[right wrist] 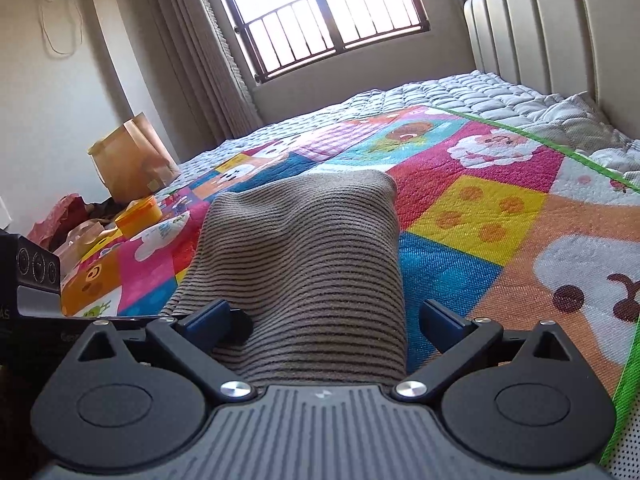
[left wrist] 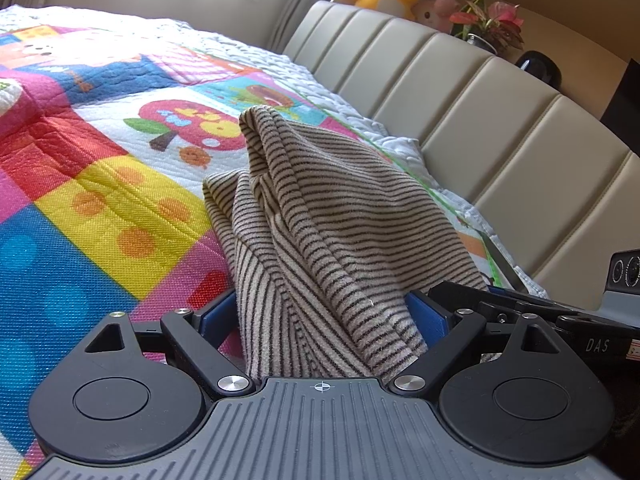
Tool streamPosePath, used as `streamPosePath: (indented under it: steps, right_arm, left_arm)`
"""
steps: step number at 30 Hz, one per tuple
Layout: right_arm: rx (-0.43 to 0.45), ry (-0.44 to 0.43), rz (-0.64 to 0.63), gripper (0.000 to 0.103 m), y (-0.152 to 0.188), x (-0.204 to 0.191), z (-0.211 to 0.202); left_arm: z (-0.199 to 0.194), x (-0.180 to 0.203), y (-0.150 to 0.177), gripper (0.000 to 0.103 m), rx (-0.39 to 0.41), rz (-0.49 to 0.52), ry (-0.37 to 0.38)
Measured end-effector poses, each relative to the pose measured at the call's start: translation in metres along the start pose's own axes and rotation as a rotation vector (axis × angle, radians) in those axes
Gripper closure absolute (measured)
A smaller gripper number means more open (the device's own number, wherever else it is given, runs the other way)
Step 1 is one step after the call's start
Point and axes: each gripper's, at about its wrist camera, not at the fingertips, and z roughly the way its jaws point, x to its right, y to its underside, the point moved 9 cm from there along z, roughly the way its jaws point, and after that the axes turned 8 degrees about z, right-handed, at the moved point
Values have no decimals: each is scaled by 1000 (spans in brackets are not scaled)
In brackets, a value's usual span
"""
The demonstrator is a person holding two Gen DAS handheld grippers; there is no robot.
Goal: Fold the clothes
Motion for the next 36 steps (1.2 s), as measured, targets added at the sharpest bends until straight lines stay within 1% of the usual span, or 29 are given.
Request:
streamPosePath:
  steps: [3, 7, 8, 9, 10, 12, 13, 14, 15, 16, 17, 19, 20, 22, 24, 25, 27, 29, 30, 33, 35, 36]
  right_arm:
    - [4, 4, 0, 2, -4, 1, -1]
    - [47, -3, 30, 3, -25, 12, -10]
    - [53, -14, 48, 5, -33, 16, -10]
    - [56, -29, 65, 13, -41, 21, -9]
    - [52, -51, 78, 17, -49, 23, -5]
    - [24, -66, 107, 17, -62, 27, 12]
    - [-12, -52, 124, 17, -67, 30, 25]
    - [-68, -50, 146, 16, -68, 30, 40]
    - [-127, -67, 170, 16, -67, 27, 53]
    - [-186, -84, 195, 23, -66, 24, 66]
    - [-206, -106, 190, 25, -67, 17, 70]
    - [-148, -160, 105, 26, -74, -8, 57]
    - [-132, -159, 75, 27, -75, -14, 54]
    - [-134, -84, 48, 27, -69, -5, 54]
    - [-135, -9, 22, 27, -64, 4, 54]
    - [-140, 11, 32, 25, -60, 11, 54]
    - [-160, -9, 123, 17, -48, 30, 48]
    - [-178, -83, 240, 16, -38, 41, 35]
    - [-178, -103, 272, 16, -34, 45, 28]
    - [-154, -105, 236, 16, -23, 43, 20]
    - [-150, -105, 204, 17, -21, 37, 20]
    - [-159, -108, 183, 22, -20, 33, 23]
  left_arm:
    - [0, 0, 0, 9, -1, 1, -1]
    - [-1, 2, 0, 9, 0, -3, 1]
    - [-1, 2, 0, 9, -2, -2, 0]
    - [0, 2, 0, 10, -3, -2, 0]
    - [0, 2, 0, 10, -5, -2, 1]
    - [0, 2, -1, 10, -10, -1, 1]
    - [0, 2, -1, 10, -14, 1, 2]
    - [0, 2, -1, 11, -17, 4, 2]
    - [0, 1, -1, 11, -19, 6, 3]
    - [0, 1, -1, 11, -20, 7, 4]
    - [0, 0, -1, 11, -23, 7, 7]
    - [-1, -1, -1, 11, -26, 1, 18]
    - [-1, -3, -2, 11, -26, -3, 26]
    - [-2, -5, -2, 11, -27, -11, 41]
    - [-1, -4, -3, 12, -30, -4, 27]
    - [-1, -2, -4, 12, -29, 0, 18]
    - [-2, 2, -5, 11, -40, 11, 3]
    - [-2, 7, -5, 8, -52, 31, 5]
    - [-1, 8, -4, 8, -56, 31, 12]
    - [1, 10, -5, 7, -60, 31, 25]
    - [2, 10, -6, 10, -60, 36, 29]
    - [2, 11, -7, 12, -57, 38, 34]
